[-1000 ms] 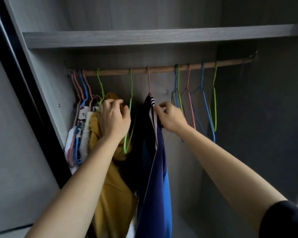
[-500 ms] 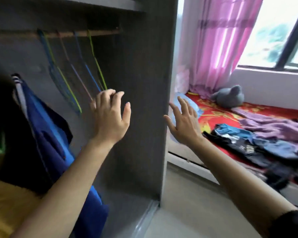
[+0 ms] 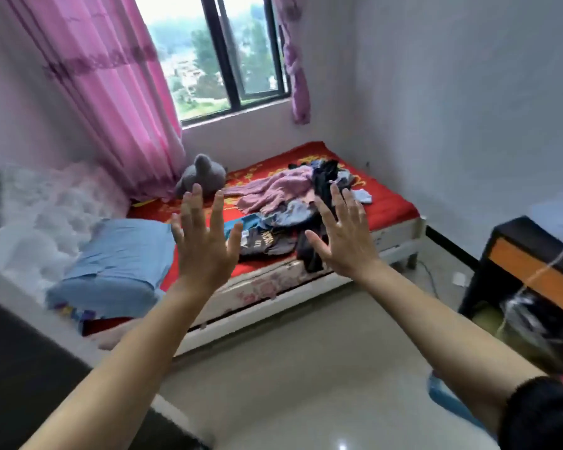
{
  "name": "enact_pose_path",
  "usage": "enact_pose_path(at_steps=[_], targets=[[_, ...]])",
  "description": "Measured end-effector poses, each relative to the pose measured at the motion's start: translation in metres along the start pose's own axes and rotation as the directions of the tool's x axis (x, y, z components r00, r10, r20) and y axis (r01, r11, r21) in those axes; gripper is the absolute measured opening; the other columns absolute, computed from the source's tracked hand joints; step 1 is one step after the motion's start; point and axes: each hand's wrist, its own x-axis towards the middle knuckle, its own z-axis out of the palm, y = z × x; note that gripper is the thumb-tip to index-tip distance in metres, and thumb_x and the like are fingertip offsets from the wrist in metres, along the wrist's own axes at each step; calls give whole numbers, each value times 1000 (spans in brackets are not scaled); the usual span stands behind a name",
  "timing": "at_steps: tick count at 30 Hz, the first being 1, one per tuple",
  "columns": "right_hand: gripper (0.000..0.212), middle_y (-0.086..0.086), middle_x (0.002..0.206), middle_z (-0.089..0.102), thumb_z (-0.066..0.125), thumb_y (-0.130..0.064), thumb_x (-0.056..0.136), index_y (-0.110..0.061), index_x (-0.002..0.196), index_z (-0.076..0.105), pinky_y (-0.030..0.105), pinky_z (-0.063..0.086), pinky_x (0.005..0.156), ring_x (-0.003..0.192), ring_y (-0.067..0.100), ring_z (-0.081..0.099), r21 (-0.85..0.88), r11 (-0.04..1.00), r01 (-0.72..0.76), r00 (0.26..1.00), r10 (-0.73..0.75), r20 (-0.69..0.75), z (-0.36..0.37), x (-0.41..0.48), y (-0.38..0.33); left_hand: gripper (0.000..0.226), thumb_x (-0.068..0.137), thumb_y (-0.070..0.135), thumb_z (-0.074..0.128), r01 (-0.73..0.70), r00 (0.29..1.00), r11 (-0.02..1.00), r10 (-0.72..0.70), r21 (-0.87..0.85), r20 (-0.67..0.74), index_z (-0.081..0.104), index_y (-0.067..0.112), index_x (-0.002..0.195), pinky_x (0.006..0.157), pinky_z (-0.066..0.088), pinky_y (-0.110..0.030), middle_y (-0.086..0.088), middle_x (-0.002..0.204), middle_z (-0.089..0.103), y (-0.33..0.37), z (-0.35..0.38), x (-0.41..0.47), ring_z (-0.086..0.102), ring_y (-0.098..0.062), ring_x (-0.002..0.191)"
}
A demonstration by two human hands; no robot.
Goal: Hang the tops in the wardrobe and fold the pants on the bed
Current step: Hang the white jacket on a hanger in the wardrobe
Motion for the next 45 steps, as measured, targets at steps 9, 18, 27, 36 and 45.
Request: enact_pose_path(at_steps=[9, 18, 27, 36, 45], targets=[[77, 16, 166, 3, 49, -54, 96, -20, 159, 19, 54, 8, 122, 152, 38, 5, -286, 786, -548, 826, 563, -36, -101, -167, 154, 69, 97, 57, 32, -347, 895, 819, 435, -458, 99, 23, 18, 154, 114, 14, -66, -14, 162, 6, 228, 81, 23, 4, -34, 149], [78, 13, 166, 4, 45, -57, 96, -18, 158, 17, 54, 15, 120, 151, 36, 8, -507, 248, -826, 433, 854, -287, -215, -419, 126, 74, 95, 66, 19, -474, 564, 464, 813, -748, 147, 10, 26, 156, 118, 12, -60, -10, 164, -3, 408, 68, -132, 0, -31, 151], [76, 16, 166, 5, 43, -51, 99, -14, 158, 13, 49, 19, 120, 151, 36, 11, -442, -22, -897, 129, 943, -308, -204, -571, 126, 74, 97, 65, 19, -618, 299, 321, 940, -718, 163, -3, 28, 157, 118, 8, -58, -10, 163, -14, 473, 76, -253, -10, -31, 150], [80, 16, 159, 19, 51, -43, 98, -14, 159, 9, 41, 37, 107, 138, 34, 36, -381, 95, -920, 38, 987, 155, -110, -678, 241, 82, 95, 66, 26, -535, 211, 569, 805, -624, 554, -21, 31, 152, 117, 3, -62, -8, 158, -30, 543, 166, -392, -22, -31, 148], [36, 8, 120, 59, 46, -35, 100, -18, 132, 46, 37, 48, 71, 100, 30, 62, -282, 92, -955, -55, 880, 472, 19, -772, 291, 83, 89, 48, 54, -498, -29, 720, 544, -484, 838, 10, 20, 153, 117, 6, -58, -16, 161, -10, 557, 277, -550, -12, -31, 149]])
